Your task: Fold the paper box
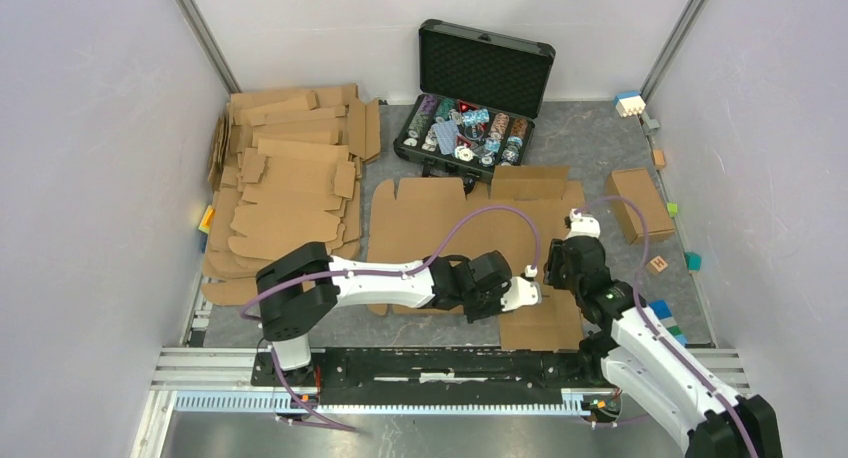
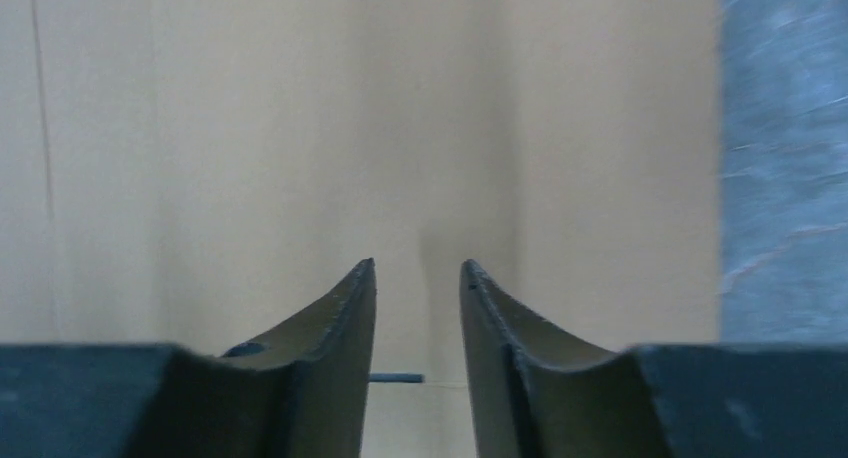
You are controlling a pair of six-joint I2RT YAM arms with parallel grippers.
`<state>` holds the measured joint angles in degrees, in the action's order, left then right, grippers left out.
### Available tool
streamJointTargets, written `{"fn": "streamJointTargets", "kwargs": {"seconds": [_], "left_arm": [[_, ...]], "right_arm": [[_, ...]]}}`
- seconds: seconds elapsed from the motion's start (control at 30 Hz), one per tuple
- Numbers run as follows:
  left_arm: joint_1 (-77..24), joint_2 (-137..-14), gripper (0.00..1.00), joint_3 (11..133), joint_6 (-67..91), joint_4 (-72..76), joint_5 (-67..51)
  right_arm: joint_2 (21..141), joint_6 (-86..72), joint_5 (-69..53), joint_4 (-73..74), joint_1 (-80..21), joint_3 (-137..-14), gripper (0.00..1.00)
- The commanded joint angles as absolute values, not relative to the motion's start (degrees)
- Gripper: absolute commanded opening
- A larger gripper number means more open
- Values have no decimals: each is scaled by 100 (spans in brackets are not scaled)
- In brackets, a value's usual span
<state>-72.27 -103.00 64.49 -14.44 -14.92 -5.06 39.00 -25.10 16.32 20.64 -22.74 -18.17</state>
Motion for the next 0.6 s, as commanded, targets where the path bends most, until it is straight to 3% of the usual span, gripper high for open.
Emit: {"fn": "streamJointTargets", "kwargs": {"seconds": [0.0,0.07,0.23,0.57], "left_arm": [[-7129,-9915,32,6640,-1609,-1391,-421],[-7100,-9908,31,6668,-1637,-1386,-315],[-6916,-10028,31,6767,-1645,-1336,-316],[-6483,-10856,31,7307,-1538,-1571,-246]], "right_arm": [[4382,-2504,565,1319,-2256,-1767,33],[4732,-2467,382,1322,-2256,-1825,20],[5213,-2485,550,1388,-2254,-1832,12],[5211,-2521,352,1182,-2254,-1672,12]]}}
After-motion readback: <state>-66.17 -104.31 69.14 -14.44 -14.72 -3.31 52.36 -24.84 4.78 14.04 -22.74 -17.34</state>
